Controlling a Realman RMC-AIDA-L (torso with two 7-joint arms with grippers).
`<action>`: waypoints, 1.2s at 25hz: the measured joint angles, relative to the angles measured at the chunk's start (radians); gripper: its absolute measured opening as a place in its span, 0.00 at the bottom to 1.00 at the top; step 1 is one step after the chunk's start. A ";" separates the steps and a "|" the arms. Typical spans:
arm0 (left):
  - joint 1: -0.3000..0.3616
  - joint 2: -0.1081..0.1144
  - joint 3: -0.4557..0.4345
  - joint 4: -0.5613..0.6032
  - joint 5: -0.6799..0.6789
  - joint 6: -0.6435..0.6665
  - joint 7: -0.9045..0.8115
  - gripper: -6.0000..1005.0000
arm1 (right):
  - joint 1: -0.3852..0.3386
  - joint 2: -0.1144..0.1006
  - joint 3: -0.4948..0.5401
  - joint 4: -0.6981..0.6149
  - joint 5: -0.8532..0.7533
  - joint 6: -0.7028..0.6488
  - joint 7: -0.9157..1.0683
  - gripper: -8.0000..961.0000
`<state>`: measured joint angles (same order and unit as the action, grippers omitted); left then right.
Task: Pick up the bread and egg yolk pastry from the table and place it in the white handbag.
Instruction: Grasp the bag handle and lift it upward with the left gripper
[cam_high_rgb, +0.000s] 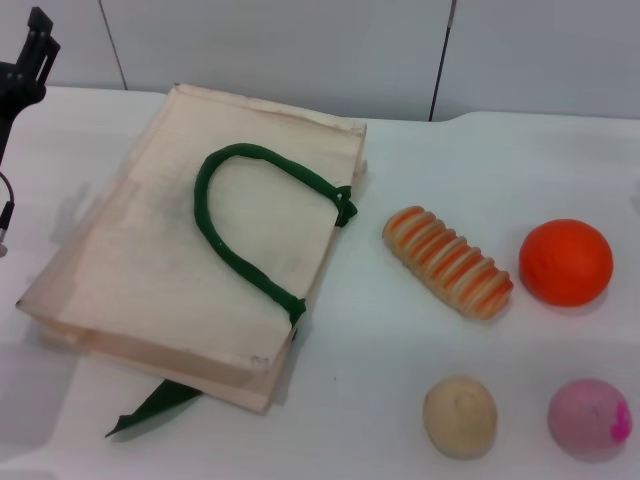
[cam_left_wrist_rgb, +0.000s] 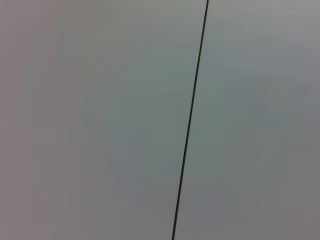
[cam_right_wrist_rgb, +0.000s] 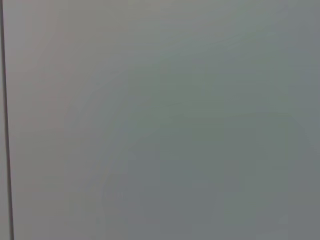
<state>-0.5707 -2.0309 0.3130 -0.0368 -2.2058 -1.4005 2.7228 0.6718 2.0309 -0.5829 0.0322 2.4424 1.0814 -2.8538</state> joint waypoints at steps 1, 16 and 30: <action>0.000 0.000 0.000 0.000 0.000 0.000 0.000 0.81 | 0.000 0.000 0.000 0.000 0.000 0.000 0.000 0.93; -0.029 0.030 0.127 0.038 0.070 0.158 -0.252 0.81 | 0.000 0.000 -0.004 -0.004 -0.004 -0.020 0.000 0.93; -0.020 0.075 0.377 0.443 0.646 0.314 -1.275 0.81 | -0.003 0.000 -0.006 -0.008 -0.008 -0.025 0.001 0.93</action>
<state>-0.5907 -1.9556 0.6897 0.4066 -1.5595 -1.0865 1.4481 0.6691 2.0305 -0.5891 0.0238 2.4345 1.0568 -2.8533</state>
